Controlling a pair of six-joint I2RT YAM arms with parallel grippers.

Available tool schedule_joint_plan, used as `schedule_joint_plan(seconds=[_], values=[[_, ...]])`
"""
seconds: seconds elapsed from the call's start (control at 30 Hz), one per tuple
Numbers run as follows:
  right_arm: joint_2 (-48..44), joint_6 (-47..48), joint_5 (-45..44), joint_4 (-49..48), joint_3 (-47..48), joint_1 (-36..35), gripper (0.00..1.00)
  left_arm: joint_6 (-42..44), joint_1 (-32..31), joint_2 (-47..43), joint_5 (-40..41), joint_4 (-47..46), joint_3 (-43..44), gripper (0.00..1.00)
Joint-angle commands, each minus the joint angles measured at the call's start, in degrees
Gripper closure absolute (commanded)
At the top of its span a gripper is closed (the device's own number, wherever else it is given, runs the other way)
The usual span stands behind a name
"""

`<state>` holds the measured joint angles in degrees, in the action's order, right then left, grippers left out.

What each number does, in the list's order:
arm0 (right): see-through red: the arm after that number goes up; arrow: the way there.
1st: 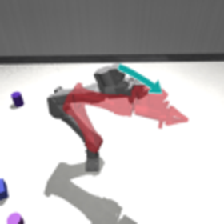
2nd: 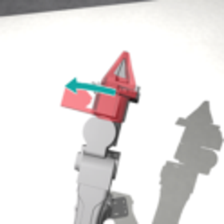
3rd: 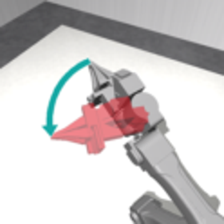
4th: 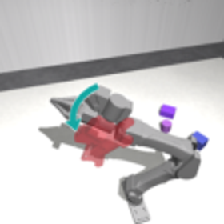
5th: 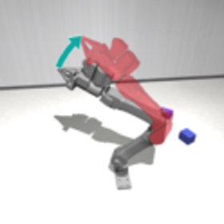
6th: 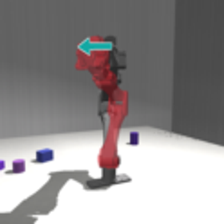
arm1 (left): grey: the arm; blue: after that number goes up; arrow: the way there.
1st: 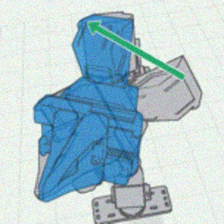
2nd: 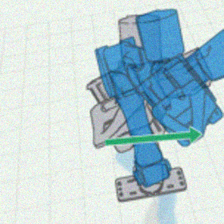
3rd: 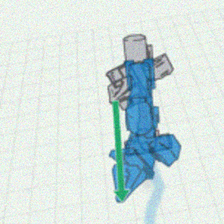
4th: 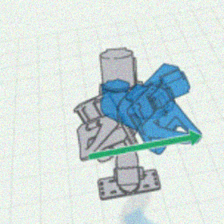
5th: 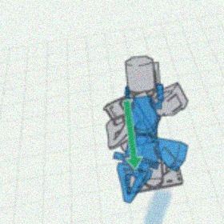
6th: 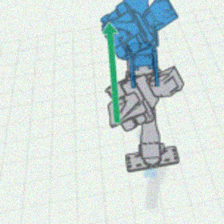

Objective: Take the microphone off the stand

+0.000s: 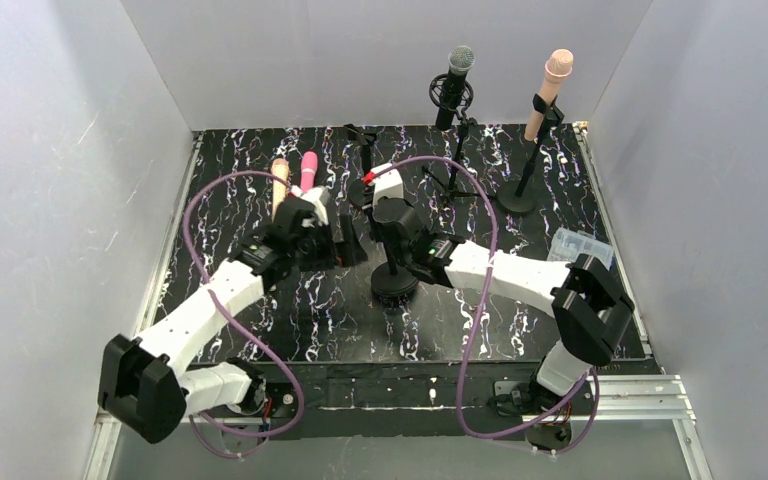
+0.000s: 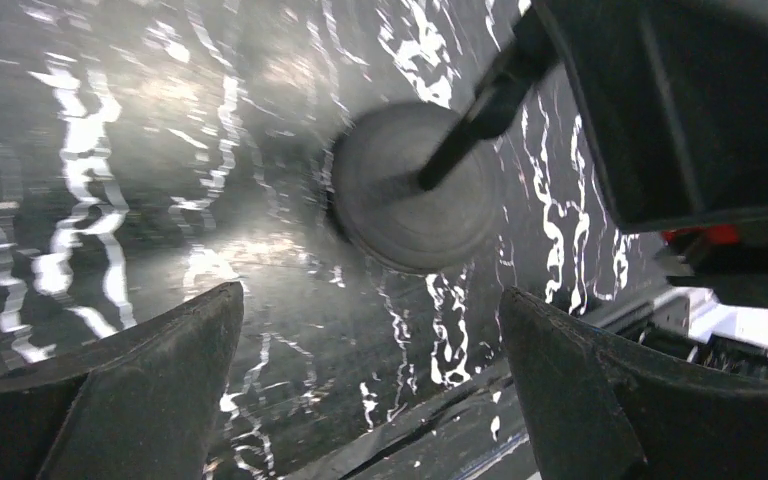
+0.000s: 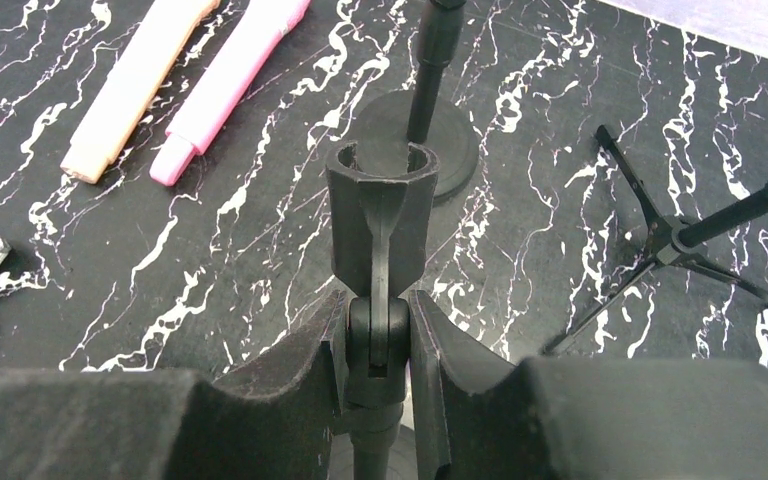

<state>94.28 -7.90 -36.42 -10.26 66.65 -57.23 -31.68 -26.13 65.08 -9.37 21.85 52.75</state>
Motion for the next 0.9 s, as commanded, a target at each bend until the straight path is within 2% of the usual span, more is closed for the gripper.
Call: schedule_joint_plan(seconds=[0.0, 0.1, 0.23, 0.43, 0.53, 0.57, 0.67, 0.7, 0.77, 0.87], values=[[-4.14, -3.32, -0.23, 4.84, -2.50, 0.28, 0.99, -5.04, -8.65, 2.70, 5.31, -13.47, -5.30, 0.01], [-6.85, -6.50, 0.72, 6.25, -5.12, 0.28, 0.99, -7.00, -12.09, 3.99, 8.41, -28.22, -11.94, 0.01], [-9.62, -9.37, 2.41, 8.55, -7.21, 0.28, 0.99, -3.73, -14.67, 8.65, 12.36, -43.48, -16.50, 0.02], [-12.70, -11.32, 4.59, 10.17, -9.35, 0.28, 0.99, 3.77, -17.02, 15.70, 10.83, -64.66, -21.54, 0.17], [-13.51, -12.48, 6.50, 12.23, -9.71, 0.24, 0.99, 6.70, -17.54, 17.29, 9.40, -70.82, -23.51, 0.21], [-13.77, -12.94, 7.01, 12.96, -9.78, 0.20, 0.95, 7.62, -17.58, 17.79, 8.23, -72.84, -24.36, 0.22], [-15.18, -14.11, 8.19, 14.90, -10.02, 0.11, 0.69, 11.14, -17.65, 19.95, 4.19, -82.18, -26.77, 0.27], [-15.75, -14.49, 8.21, 15.49, -10.05, 0.10, 0.63, 11.79, -17.65, 20.73, 3.25, -83.55, -26.89, 0.28], [-16.82, -15.15, 8.30, 17.20, -9.86, 0.08, 0.56, 12.52, -17.64, 22.17, 1.39, -84.68, -26.43, 0.35], [-18.68, -15.67, 8.85, 19.37, -9.43, -0.07, 0.46, 13.02, -17.66, 24.60, -1.59, -85.23, -25.06, 0.51]])
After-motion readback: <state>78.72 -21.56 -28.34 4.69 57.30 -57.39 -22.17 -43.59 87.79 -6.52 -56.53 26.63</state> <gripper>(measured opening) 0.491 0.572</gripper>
